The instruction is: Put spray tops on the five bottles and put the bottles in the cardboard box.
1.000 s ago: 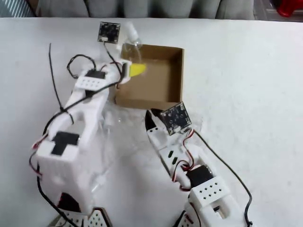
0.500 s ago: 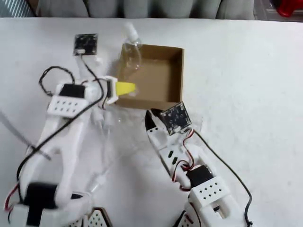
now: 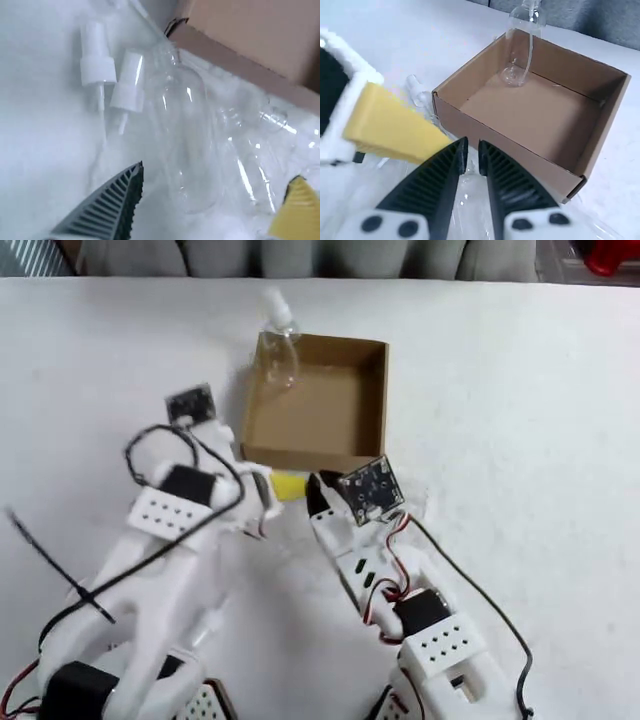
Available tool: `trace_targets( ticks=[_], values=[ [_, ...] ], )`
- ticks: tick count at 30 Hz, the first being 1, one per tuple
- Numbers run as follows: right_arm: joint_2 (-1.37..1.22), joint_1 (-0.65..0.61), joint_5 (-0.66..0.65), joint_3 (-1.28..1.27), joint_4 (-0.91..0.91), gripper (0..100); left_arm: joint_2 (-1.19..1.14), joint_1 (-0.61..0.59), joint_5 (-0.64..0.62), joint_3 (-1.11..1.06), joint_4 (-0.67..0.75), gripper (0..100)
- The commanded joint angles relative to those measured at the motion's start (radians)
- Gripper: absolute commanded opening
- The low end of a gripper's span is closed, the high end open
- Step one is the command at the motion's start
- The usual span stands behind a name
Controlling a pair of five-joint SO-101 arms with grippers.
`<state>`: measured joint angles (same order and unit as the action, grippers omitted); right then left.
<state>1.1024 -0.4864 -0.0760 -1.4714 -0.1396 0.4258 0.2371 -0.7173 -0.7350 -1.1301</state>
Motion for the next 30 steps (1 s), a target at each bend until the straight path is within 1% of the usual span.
trace_targets(
  ticks=[1, 3, 11, 14, 20, 30],
  values=[
    [0.012, 0.008, 0.003, 0.060, -0.002, 1.7, 0.002, 0.027, -0.055, -0.078, 0.222, 40],
    [0.012, 0.008, 0.003, 0.060, -0.002, 1.7, -0.054, 0.022, -0.054, -0.086, 0.273, 40],
    [0.012, 0.007, 0.003, 0.060, -0.002, 1.8, -0.223, -0.051, -0.058, 0.025, 0.272, 40],
    [0.012, 0.002, 0.003, 0.060, -0.002, 1.7, -0.226, -0.068, -0.058, 0.034, 0.269, 40],
    [0.012, 0.001, 0.003, 0.060, -0.002, 1.7, -0.162, -0.058, -0.058, 0.035, 0.189, 40],
    [0.012, 0.001, 0.003, 0.060, -0.002, 1.7, -0.153, -0.061, -0.058, 0.028, 0.187, 40]
  ],
)
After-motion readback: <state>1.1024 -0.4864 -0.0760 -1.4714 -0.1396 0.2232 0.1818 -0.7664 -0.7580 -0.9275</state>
